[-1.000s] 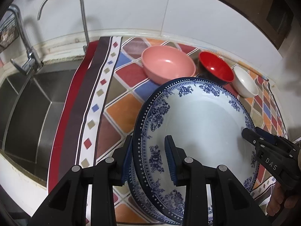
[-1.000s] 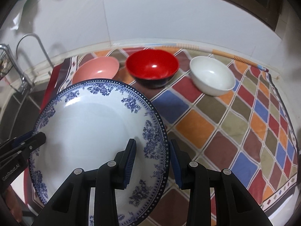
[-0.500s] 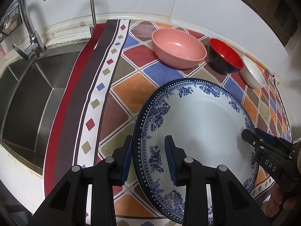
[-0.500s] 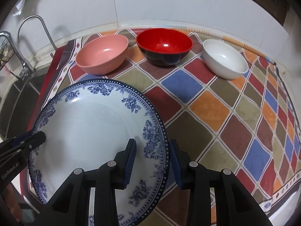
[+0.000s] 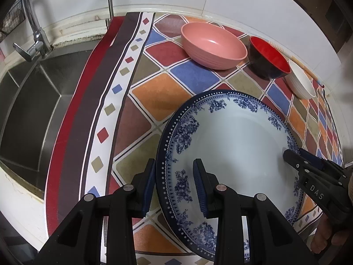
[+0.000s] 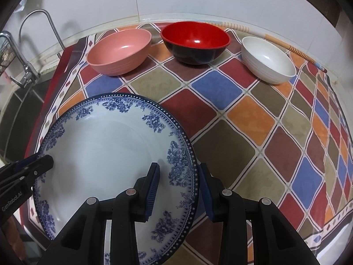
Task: Organize plates and bowls
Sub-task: 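Lower the smaller plate onto the stack and open both grippers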
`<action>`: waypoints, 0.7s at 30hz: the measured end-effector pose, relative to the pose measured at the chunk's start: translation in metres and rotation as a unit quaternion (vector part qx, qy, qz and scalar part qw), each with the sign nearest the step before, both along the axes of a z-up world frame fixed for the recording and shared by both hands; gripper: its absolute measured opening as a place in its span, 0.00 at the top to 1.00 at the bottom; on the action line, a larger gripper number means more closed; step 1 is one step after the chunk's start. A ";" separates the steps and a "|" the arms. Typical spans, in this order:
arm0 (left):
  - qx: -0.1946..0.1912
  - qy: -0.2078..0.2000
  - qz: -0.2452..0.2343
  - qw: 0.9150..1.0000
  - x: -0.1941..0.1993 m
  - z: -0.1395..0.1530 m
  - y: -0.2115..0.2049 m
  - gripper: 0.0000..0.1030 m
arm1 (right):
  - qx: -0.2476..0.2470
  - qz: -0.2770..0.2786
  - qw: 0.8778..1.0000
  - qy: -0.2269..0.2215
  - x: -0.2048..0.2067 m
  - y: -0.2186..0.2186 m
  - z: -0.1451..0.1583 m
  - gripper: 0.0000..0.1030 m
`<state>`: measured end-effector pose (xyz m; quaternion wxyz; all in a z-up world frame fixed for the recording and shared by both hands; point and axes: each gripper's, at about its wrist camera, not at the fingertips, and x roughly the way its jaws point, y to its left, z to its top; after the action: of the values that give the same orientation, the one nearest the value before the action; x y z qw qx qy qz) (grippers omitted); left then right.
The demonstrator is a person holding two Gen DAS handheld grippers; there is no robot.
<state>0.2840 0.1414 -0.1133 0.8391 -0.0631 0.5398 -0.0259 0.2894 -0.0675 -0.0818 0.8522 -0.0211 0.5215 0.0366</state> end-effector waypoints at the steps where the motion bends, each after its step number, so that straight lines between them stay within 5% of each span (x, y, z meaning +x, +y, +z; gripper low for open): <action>1: 0.001 0.002 0.000 1.000 0.000 -0.001 0.000 0.68 | -0.001 0.000 1.000 0.000 0.000 0.000 0.000 0.64; 17: -0.011 0.010 0.001 1.000 0.001 -0.006 0.000 0.65 | -0.010 0.005 1.000 -0.001 0.002 0.004 -0.004 0.63; 21: -0.013 0.005 0.000 1.000 -0.001 -0.003 0.000 0.56 | -0.012 0.007 1.000 -0.003 0.002 0.004 -0.004 0.63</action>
<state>0.2830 0.1411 -0.1163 0.8356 -0.0745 0.5432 -0.0328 0.2912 -0.0638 -0.0863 0.8532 -0.0354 0.5192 0.0362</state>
